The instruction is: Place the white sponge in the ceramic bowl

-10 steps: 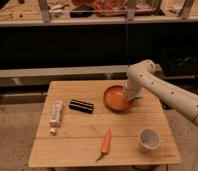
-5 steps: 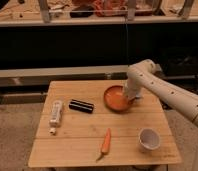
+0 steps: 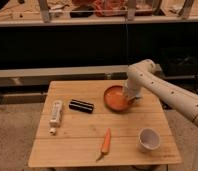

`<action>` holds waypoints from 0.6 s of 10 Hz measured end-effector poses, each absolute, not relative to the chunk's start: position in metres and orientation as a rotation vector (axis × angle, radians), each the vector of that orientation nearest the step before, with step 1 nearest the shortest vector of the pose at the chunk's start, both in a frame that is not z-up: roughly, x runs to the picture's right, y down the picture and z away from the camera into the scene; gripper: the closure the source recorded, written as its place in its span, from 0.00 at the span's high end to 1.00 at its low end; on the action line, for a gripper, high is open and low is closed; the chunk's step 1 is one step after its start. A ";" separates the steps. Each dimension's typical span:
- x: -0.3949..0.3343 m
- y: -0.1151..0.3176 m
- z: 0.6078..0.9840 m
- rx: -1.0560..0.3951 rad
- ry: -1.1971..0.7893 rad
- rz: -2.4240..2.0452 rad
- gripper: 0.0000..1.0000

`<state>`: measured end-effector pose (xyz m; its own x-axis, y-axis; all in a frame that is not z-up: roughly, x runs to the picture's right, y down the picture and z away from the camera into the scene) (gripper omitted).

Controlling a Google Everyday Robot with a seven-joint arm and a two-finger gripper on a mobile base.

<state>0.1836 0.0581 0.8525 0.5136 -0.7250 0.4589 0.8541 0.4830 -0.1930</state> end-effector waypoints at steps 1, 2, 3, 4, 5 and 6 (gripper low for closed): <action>0.184 0.058 0.852 -0.427 -0.338 -0.984 0.13; 0.183 0.058 0.852 -0.427 -0.339 -0.984 0.17; 0.183 0.058 0.852 -0.427 -0.340 -0.983 0.22; 0.183 0.058 0.852 -0.428 -0.340 -0.983 0.22; 0.183 0.058 0.852 -0.428 -0.341 -0.983 0.22; 0.183 0.058 0.851 -0.428 -0.343 -0.983 0.22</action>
<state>0.1825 0.0579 0.8515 0.5134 -0.7222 0.4636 0.8539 0.4839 -0.1917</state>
